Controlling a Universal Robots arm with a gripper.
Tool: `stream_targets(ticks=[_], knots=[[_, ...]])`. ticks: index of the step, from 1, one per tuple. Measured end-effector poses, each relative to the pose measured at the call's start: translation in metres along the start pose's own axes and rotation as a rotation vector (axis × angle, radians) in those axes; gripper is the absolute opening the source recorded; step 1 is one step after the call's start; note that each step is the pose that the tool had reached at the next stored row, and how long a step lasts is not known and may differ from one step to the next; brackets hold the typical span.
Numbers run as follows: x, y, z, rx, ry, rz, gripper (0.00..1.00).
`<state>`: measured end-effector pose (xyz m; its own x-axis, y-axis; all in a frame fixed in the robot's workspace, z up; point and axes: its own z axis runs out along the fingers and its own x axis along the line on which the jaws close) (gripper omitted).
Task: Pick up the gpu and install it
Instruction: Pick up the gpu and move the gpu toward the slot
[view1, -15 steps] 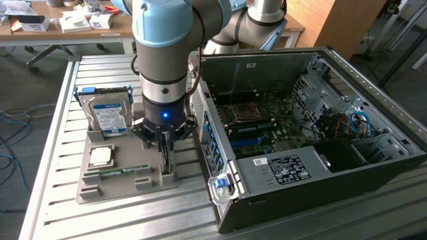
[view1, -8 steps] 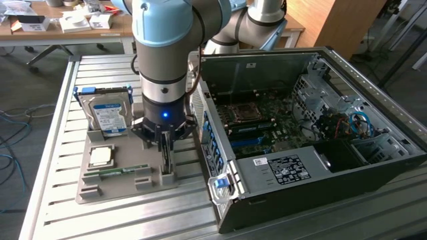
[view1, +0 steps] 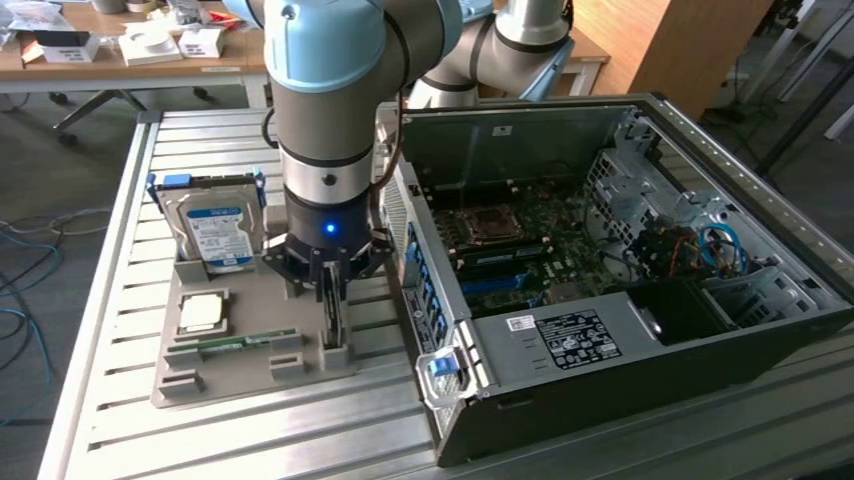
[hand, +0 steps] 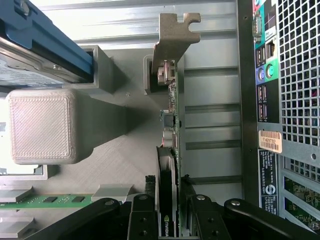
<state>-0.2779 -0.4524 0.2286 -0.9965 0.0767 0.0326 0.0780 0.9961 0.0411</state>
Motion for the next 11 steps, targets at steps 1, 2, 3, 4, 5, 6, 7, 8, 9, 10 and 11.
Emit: stream_targets(ticks=[1, 2, 3, 4, 5, 6, 7, 8, 9, 10, 11], knots=[[0.0, 0.0, 0.0, 0.0, 0.0, 0.0, 0.33], [0.0, 0.0, 0.0, 0.0, 0.0, 0.0, 0.33], [0.0, 0.0, 0.0, -0.0001, 0.0, 0.0, 0.33], [0.0, 0.0, 0.0, 0.0, 0.0, 0.0, 0.33], [0.0, 0.0, 0.0, 0.0, 0.0, 0.0, 0.33], [0.0, 0.0, 0.0, 0.0, 0.0, 0.0, 0.33], [0.0, 0.0, 0.0, 0.0, -0.0001, 0.0, 0.33], [0.0, 0.0, 0.0, 0.0, 0.0001, 0.0, 0.32], [0.0, 0.0, 0.0, 0.0, 0.0002, 0.0, 0.32], [0.0, 0.0, 0.0, 0.0, 0.0001, 0.0, 0.26], [0.0, 0.0, 0.0, 0.0, 0.0, 0.0, 0.26]])
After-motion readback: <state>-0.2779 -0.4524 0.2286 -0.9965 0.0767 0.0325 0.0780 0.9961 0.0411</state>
